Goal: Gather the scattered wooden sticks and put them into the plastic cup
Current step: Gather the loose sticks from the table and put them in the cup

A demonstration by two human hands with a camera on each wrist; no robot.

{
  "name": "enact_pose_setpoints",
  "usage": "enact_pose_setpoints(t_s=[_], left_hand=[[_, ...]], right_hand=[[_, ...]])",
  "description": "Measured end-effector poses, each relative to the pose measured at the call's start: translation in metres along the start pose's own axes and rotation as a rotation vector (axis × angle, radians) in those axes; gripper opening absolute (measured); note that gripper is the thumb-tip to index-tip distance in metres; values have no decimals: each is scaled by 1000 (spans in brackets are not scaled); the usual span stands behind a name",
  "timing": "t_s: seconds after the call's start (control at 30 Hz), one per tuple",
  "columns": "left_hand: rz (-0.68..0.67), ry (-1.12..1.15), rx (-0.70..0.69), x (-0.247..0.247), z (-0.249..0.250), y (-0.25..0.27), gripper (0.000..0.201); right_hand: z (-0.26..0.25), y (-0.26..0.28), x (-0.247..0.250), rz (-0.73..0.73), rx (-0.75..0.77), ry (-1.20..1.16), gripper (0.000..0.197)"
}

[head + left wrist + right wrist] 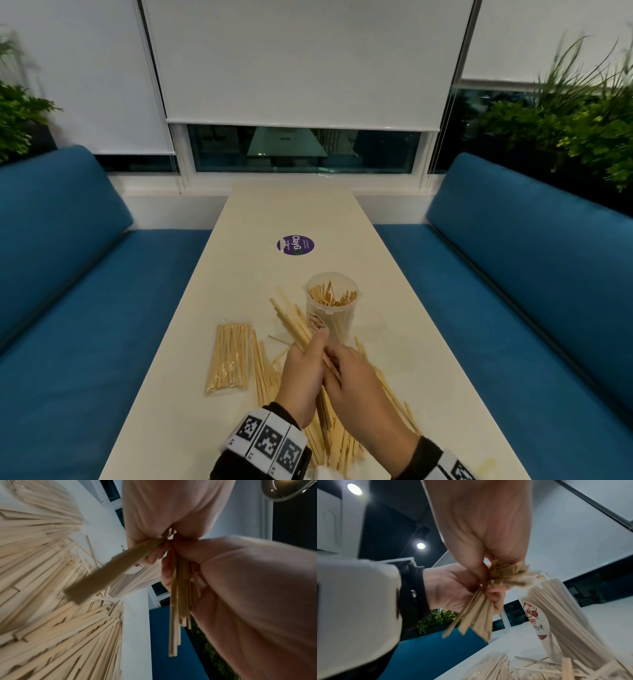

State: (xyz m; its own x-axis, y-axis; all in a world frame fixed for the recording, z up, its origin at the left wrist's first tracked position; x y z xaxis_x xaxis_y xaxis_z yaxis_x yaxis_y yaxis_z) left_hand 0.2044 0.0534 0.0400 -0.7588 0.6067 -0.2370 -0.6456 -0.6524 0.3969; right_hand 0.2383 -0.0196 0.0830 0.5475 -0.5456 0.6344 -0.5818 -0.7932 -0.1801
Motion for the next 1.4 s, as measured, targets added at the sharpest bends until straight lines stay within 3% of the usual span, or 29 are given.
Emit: enact_pose_setpoints(t_s=[0.13, 0.27, 0.37, 0.5, 0.73, 0.9, 1.17, 1.27, 1.4], left_hand=[[36, 117, -14, 6, 9, -1, 30], [177, 195, -128, 23, 35, 2, 25], [225, 125, -277, 29, 53, 5, 30], [201, -9, -479, 17, 61, 15, 30], [171, -48, -690, 7, 68, 27, 24], [116, -88, -718, 3, 62, 28, 20], [110, -130, -691, 5, 52, 25, 3], [57, -166, -597, 8, 45, 17, 7], [-84, -319, -484, -1, 31, 13, 7]], right_hand=[[1, -3, 9, 69, -40, -81, 18], [15, -3, 10, 60, -135, -176, 30], [32, 0, -3, -25, -386, -462, 32], [35, 5, -27, -120, -645, -1050, 40], [29, 6, -30, -123, -718, -1250, 18], [28, 3, -34, -117, -739, -1371, 34], [9, 3, -28, -281, -587, -1316, 46], [18, 1, -26, -320, -501, -999, 65], [8, -13, 3, -137, -186, -600, 62]])
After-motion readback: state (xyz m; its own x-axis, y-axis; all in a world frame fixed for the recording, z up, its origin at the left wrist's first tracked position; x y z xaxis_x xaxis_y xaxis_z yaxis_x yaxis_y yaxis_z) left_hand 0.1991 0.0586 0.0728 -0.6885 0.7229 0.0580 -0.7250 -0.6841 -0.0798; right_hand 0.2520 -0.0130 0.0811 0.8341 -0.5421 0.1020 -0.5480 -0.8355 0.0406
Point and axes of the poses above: each hand's wrist, its own y-axis away from the middle knuckle, its own x-axis out of the back of the hand, z = x × y, the point moved 7 cm from there along -y, towards the middle knuckle, and after that the axes turned 4 degrees about x, right-handed, at the moved point
